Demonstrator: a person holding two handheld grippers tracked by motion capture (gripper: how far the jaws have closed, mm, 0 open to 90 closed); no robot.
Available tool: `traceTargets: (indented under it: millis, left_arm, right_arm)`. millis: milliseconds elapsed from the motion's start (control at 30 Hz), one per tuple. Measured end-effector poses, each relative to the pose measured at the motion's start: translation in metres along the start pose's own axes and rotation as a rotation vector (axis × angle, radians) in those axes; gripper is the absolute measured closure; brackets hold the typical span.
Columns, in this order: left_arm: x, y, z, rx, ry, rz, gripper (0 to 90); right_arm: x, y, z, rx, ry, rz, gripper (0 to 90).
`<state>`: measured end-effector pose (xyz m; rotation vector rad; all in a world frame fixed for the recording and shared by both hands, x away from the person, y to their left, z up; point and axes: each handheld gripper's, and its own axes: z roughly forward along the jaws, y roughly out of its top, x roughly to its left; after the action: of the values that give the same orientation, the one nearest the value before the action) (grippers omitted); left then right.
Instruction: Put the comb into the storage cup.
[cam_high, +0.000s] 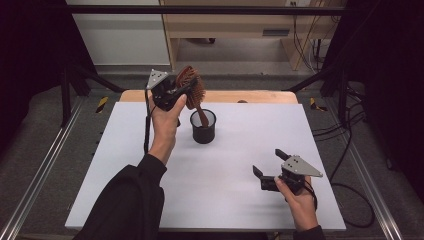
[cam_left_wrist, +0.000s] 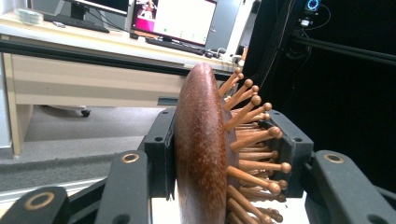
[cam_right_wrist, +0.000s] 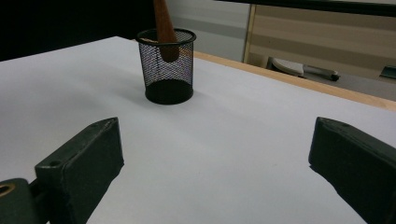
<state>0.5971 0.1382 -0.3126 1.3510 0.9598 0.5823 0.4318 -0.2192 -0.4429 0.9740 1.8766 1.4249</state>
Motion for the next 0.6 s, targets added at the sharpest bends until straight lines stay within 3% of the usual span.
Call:
traceTargets:
  millis: [600]
  left_arm:
    - [0.0019, -0.0064, 0.0023, 0.020, 0.003, 0.033, 50.7]
  right_arm:
    - [0.0006, -0.0006, 0.0015, 0.006, 0.001, -0.004, 3.2]
